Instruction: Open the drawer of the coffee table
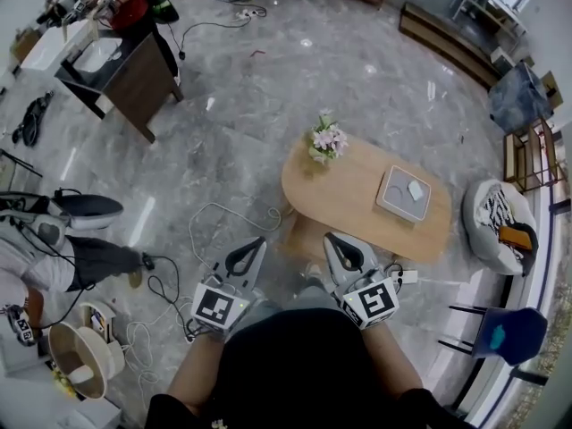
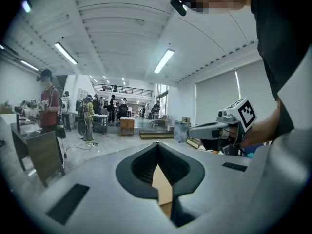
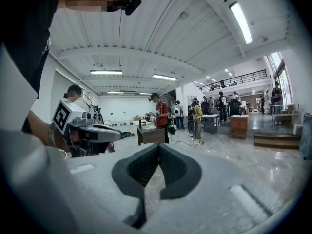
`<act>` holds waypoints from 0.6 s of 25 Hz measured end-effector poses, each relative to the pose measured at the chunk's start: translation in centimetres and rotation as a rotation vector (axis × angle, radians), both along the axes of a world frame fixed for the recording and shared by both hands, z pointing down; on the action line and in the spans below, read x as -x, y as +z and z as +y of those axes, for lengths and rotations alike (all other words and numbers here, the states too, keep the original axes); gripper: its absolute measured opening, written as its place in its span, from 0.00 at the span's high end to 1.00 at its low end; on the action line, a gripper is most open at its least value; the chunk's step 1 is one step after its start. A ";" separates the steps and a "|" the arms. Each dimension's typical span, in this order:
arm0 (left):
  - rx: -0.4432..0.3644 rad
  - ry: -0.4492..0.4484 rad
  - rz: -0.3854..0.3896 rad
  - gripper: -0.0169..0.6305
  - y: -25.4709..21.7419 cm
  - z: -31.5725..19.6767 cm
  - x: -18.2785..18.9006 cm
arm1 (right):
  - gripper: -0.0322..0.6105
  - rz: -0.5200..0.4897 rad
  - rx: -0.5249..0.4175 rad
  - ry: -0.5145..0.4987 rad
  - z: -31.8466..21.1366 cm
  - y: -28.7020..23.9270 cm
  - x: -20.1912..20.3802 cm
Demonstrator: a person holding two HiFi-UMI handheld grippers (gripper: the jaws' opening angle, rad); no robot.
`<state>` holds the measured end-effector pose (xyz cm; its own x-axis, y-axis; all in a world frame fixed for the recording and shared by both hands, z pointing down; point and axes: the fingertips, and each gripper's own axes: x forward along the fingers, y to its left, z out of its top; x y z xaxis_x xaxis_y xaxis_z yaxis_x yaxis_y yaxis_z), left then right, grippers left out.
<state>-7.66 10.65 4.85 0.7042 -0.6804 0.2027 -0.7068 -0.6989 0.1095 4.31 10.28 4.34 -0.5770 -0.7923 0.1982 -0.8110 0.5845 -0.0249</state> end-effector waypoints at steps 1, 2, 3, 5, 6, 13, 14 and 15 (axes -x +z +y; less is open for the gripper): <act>-0.005 -0.005 0.004 0.95 -0.4 -0.1 -0.1 | 0.95 0.001 -0.009 -0.005 -0.1 -0.4 0.0; -0.030 0.001 -0.005 0.95 -0.7 -0.3 -0.1 | 0.95 0.002 -0.018 -0.009 -0.2 -0.9 -0.1; -0.063 0.013 -0.021 0.95 -0.8 -0.5 0.0 | 0.95 0.002 -0.026 -0.012 -0.4 -1.2 -0.1; -0.086 0.015 -0.037 0.95 -1.2 -0.7 -0.2 | 0.95 -0.002 -0.038 -0.017 -0.6 -1.8 -0.3; -0.086 0.012 -0.041 0.95 -1.5 -0.7 -0.3 | 0.95 -0.004 -0.042 -0.019 -0.7 -2.1 -0.4; -0.115 0.001 -0.066 0.95 -2.3 -0.8 -0.9 | 0.95 -0.015 -0.058 -0.021 -1.0 -3.3 -1.7; -0.111 0.005 -0.073 0.95 -2.2 -0.7 -1.0 | 0.95 -0.015 -0.055 -0.022 -1.1 -3.3 -1.8; -0.108 0.009 -0.078 0.95 -2.0 -0.7 -1.1 | 0.95 -0.014 -0.053 -0.023 -1.2 -3.3 -1.9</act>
<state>-6.56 9.94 2.81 0.6955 -0.6950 0.1825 -0.7038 -0.7100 -0.0217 6.23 9.13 1.08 -0.5977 -0.7880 0.1478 -0.7972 0.6038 -0.0049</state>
